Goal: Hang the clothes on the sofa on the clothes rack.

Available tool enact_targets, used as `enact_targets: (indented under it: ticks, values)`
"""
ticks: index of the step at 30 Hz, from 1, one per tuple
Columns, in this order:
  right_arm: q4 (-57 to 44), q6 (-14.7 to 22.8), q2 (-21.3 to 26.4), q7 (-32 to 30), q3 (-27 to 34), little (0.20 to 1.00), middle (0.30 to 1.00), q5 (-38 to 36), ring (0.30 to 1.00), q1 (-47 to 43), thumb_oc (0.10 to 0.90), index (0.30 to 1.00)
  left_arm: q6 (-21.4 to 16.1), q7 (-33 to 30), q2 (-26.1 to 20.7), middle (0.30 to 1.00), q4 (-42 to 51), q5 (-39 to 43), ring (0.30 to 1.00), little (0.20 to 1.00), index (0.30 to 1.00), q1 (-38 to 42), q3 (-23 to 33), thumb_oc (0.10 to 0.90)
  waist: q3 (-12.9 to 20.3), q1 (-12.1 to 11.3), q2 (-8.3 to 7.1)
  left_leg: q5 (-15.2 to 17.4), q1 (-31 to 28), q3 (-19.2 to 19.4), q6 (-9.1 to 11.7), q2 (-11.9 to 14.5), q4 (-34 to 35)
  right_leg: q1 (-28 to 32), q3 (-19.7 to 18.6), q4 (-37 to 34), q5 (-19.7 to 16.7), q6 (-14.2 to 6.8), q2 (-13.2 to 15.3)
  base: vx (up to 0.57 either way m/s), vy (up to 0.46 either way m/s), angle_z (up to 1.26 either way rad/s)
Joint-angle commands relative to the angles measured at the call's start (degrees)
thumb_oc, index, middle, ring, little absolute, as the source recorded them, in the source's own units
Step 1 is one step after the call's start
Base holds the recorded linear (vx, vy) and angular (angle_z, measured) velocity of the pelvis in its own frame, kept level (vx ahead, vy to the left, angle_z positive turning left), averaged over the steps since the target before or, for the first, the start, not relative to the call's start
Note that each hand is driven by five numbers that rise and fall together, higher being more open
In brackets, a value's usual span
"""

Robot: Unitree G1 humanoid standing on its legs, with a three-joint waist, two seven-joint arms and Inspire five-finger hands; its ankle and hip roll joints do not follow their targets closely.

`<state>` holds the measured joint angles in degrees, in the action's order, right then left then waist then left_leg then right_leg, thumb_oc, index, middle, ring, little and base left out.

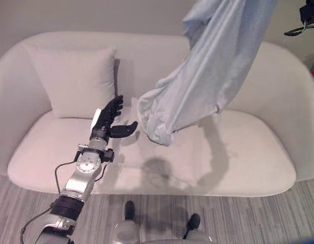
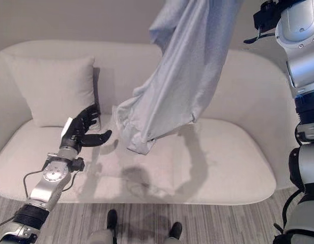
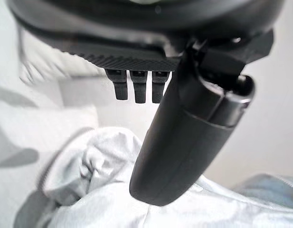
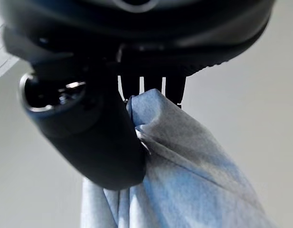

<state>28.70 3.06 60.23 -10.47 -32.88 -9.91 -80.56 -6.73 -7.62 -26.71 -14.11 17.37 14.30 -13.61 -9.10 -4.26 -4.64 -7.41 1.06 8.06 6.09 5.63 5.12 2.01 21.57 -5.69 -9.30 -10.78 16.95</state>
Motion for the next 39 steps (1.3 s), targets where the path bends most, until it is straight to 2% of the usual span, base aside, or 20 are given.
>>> enact_targets:
  ticks: [1, 5, 7, 12, 22, 25, 33, 39]
  values:
    - [2.72, 4.17, -3.56, -4.58, -2.57, 0.300, 0.300, -3.20, 0.300, -10.29, 0.400, 0.300, -5.56, -1.96, -0.21, 0.900, -0.67, -1.23, 0.900, 0.900, 0.900, 6.52, -2.43, 0.800, 10.16, -0.09, -2.68, 9.48, -3.97, 0.59, 0.47, -1.36, -0.12, 4.37, 1.31, 0.69, 2.51, -2.99, 1.24, 0.00, -0.013, -0.12]
    - [5.98, 4.08, -6.10, -4.95, -5.35, 0.300, 0.300, -4.28, 0.300, -13.78, 0.400, 0.300, -5.59, -4.00, 1.84, 0.900, -4.02, -1.14, 0.900, 0.900, 0.900, 11.89, -4.93, 0.800, 10.35, 0.69, -2.80, 9.53, -4.43, 0.96, 0.53, -1.27, -0.12, 4.44, 0.87, 0.69, 2.53, -2.91, 0.95, 0.00, -0.026, -0.07]
    - [8.16, 4.02, -8.62, -5.21, -7.63, 0.300, 0.300, -4.60, 0.300, -16.18, 0.400, 0.300, -5.35, -4.02, 3.01, 0.900, -5.47, -1.54, 0.900, 0.900, 0.900, 16.38, -8.25, 0.800, 10.56, 1.49, -2.69, 9.60, -4.92, 1.24, 0.62, -1.12, -0.12, 4.65, 0.57, 0.69, 2.52, -2.87, 0.83, 0.00, -0.031, -0.05]
    - [9.41, 4.32, -11.02, -5.84, -8.76, 0.300, 0.300, -5.21, 0.300, -18.38, 0.400, 0.300, -4.80, -3.41, 4.89, 0.900, -9.77, -2.07, 0.900, 0.900, 0.900, 19.92, -12.27, 0.800, 10.64, 2.44, -2.35, 9.62, -5.44, 1.54, 0.75, -0.89, -0.12, 4.90, 0.19, 0.69, 2.86, -2.78, 0.55, 0.01, -0.022, -0.08]
    - [11.37, 4.78, -9.97, -5.79, -11.50, 0.300, 0.300, -5.81, 0.300, -21.61, 0.400, 0.300, -4.26, -1.06, 4.26, 0.900, -10.41, -4.59, 0.900, 0.900, 0.900, 15.38, -13.82, 0.800, 10.52, 2.57, -2.00, 9.56, -5.68, 1.86, 0.83, -0.70, -0.12, 4.94, -0.01, 0.69, 3.44, -2.62, 0.23, 0.00, -0.008, -0.02]
    - [10.64, 5.35, -7.75, -6.06, -12.33, 0.300, 0.300, -5.77, 0.300, -22.60, 0.400, 0.300, -4.27, -1.27, 2.91, 0.900, -10.47, -6.68, 0.900, 0.900, 0.900, 12.07, -12.65, 0.800, 10.60, 2.64, -2.07, 9.52, -5.67, 1.81, 1.04, -0.38, -0.12, 4.87, -0.01, 0.69, 3.62, -2.49, -0.04, 0.00, 0.000, 0.00]
    - [10.40, 5.71, -4.57, -5.99, -13.23, 0.300, 0.300, -6.41, 0.300, -22.84, 0.400, 0.300, -4.62, -1.96, 1.33, 0.900, -8.03, -5.06, 0.900, 0.900, 0.900, 8.83, -9.20, 0.800, 10.64, 2.58, -2.34, 9.46, -5.79, 2.05, 1.15, 0.10, -0.12, 4.87, -0.23, 0.69, 3.91, -2.21, -0.65, 0.00, 0.000, 0.00]
    - [9.63, 5.94, -4.58, -5.84, -13.55, 0.300, 0.300, -6.92, 0.300, -23.22, 0.400, 0.300, -4.09, -1.20, 2.94, 0.900, -10.17, -4.37, 0.900, 0.900, 0.900, 7.63, -10.27, 0.800, 10.76, 2.94, -2.50, 9.46, -6.16, 2.44, 1.16, 0.29, -0.12, 4.88, -0.59, 0.69, 4.03, -2.00, -1.09, 0.01, -0.008, -0.04]
